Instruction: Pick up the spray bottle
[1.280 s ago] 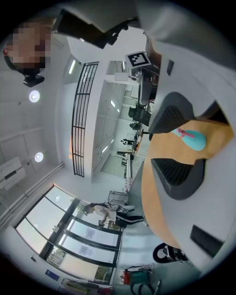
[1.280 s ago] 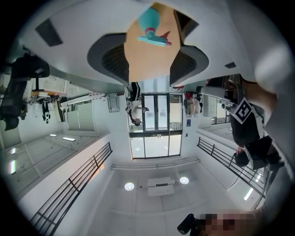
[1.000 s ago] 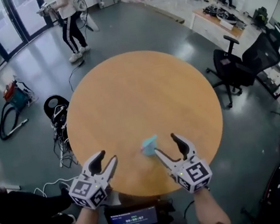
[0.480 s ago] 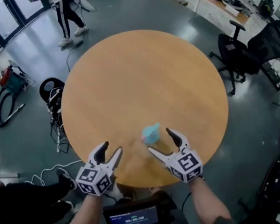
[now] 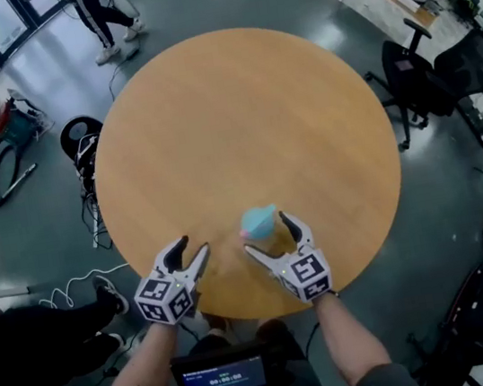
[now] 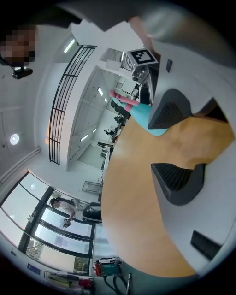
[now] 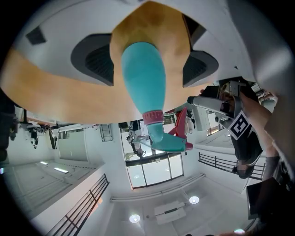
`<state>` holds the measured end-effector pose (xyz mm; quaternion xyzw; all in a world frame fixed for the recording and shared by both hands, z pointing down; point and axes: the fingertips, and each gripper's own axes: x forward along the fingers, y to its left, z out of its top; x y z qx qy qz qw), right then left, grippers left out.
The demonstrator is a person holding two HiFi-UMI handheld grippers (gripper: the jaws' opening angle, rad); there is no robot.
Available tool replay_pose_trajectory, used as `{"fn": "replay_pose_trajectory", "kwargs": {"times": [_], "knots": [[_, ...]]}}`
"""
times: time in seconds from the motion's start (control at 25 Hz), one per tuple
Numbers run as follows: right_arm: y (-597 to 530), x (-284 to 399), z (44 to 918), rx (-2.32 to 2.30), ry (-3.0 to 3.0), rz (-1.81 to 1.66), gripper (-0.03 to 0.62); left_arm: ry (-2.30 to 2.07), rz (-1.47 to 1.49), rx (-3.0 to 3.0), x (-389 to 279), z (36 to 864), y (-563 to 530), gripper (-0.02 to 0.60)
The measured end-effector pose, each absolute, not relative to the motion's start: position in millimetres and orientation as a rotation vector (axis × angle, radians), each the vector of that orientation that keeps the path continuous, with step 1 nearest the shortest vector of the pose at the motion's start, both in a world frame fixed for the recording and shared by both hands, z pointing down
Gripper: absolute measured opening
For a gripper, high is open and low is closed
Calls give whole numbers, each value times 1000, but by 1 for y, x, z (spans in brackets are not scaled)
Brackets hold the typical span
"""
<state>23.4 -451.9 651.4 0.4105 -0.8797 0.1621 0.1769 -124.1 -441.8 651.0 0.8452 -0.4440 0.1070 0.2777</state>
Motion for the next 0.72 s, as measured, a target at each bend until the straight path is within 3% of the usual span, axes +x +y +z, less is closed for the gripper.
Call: {"fn": "replay_pose_trajectory", "kwargs": {"times": [0.72], "knots": [[-478,0,669,1147,-2511,399,462,-1218,273,2222,-118,679,-463,204]]}}
